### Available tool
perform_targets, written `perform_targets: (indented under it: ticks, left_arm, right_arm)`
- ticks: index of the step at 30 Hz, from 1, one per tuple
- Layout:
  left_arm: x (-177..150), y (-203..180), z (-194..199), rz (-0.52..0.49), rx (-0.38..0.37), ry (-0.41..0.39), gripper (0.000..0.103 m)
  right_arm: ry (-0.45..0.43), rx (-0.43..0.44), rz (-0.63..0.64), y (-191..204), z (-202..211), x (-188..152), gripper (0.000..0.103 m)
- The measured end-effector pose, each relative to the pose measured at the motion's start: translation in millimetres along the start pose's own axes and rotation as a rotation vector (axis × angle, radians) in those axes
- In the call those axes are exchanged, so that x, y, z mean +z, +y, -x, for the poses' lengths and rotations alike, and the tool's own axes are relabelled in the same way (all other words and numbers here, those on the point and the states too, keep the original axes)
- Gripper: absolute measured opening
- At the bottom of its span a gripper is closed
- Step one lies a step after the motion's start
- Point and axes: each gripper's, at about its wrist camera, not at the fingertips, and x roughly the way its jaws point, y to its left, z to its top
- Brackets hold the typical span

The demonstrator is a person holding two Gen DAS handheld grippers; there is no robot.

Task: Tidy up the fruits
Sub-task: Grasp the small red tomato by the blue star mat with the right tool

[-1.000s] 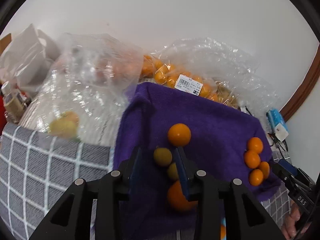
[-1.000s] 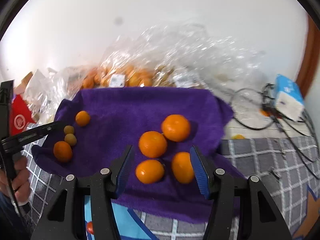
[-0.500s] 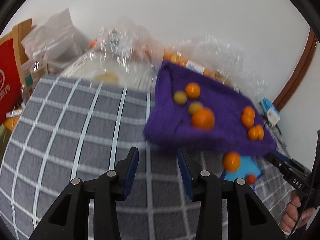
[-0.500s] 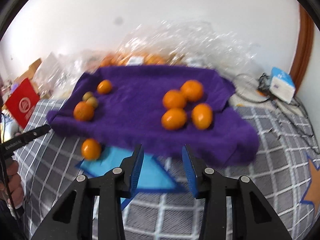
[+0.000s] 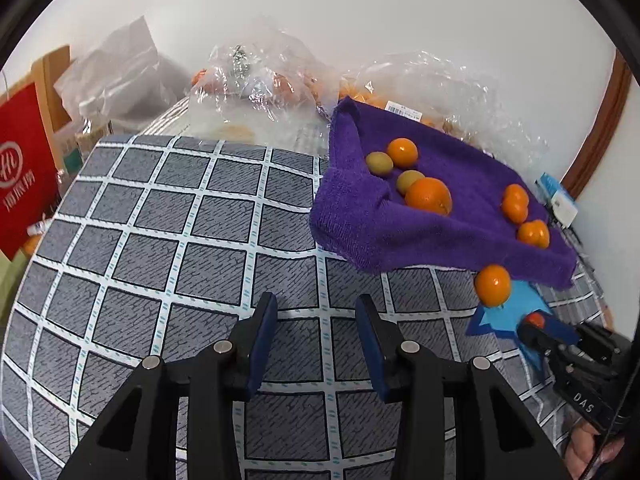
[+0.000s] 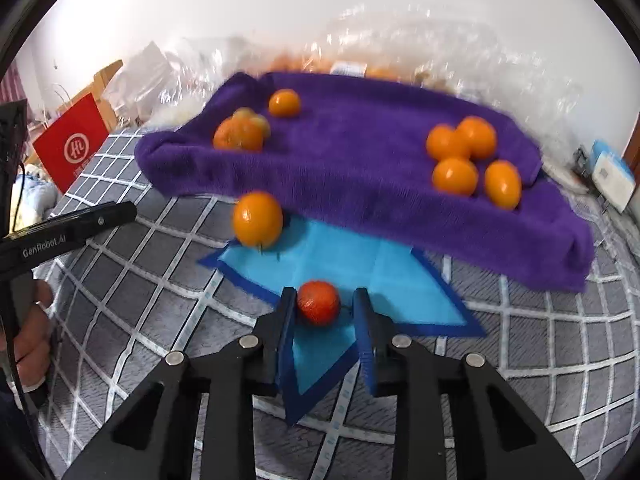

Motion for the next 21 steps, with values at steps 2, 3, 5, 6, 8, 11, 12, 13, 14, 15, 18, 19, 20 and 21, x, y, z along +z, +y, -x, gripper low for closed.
perform_targets:
  ticks: [2,3,5,6,8,11,12,13,14,15,18,19,20,21]
  left_arm:
    - [0.8,0.7,0.1,0.002,-0.004,-0.001,0.039]
    - [1.0,1.4,0.8,0.005,-0.008,-0.002,0.039]
    - [0.6,2.6,1.7,0.01,-0.013,-0.003,0.04]
    - [0.3,2.3,2.0,0.008,-0.014,-0.003,0.041]
    - [0.1,0.5,1.6,-0.001,-0.014,-0.001,0.044]
    - [0.1,-0.4,1.2,-0.005,-0.012,0.0,0.044]
    - [0.0,0.2,1.2,-0.002,-0.015,0.0,0.044]
    - [0.1,0.9,1.3,0.003,-0.017,-0.001,0.044]
    - [0.3,1.7,1.2,0.008,-0.02,-0.002,0.044]
    - [0.3,2.1,1.0,0.011,-0.021,-0.002,0.044]
    - [0.3,1.6,0.6,0.009,-0.017,-0.002,0.044]
    - [0.2,1.1,0.5,0.006,-0.014,-0.002,0.044]
    - [0.2,1.1,0.6,0.005,-0.014,-0.003,0.044]
    - [0.1,1.2,0.9,0.005,-0.015,-0.004,0.044]
  right_arm:
    - [0.002,0.0,0.008,0.3,2.4,-1.1,0.024]
    - [-0.008,-0.002,0.007,-1.6,5.1,-2.1,0.024]
    - [-0.029,-0.013,-0.002,-9.1,11.3,-4.6,0.024]
    - [-0.037,-0.019,-0.012,-14.2,14.5,-6.1,0.024]
    - [-0.045,-0.044,-0.037,-29.0,19.7,-9.6,0.024]
    - [-0.056,-0.102,-0.073,-54.9,23.8,-13.0,0.024]
    - [-0.053,-0.118,-0.091,-63.6,23.9,-13.7,0.024]
    - [-0.047,-0.137,-0.113,-72.1,23.8,-14.6,0.024]
    - [-0.043,-0.152,-0.137,-80.6,24.1,-16.0,0.024]
    - [-0.043,-0.157,-0.152,-86.3,24.0,-17.5,0.024]
    - [-0.046,-0.18,-0.178,-98.4,24.9,-20.9,0.024]
    - [-0.049,-0.181,-0.187,-101.2,25.8,-22.4,0.024]
    - [-0.052,-0.177,-0.196,-104.3,24.9,-22.3,0.024]
    - [-0.056,-0.171,-0.204,-105.3,26.0,-23.7,0.024]
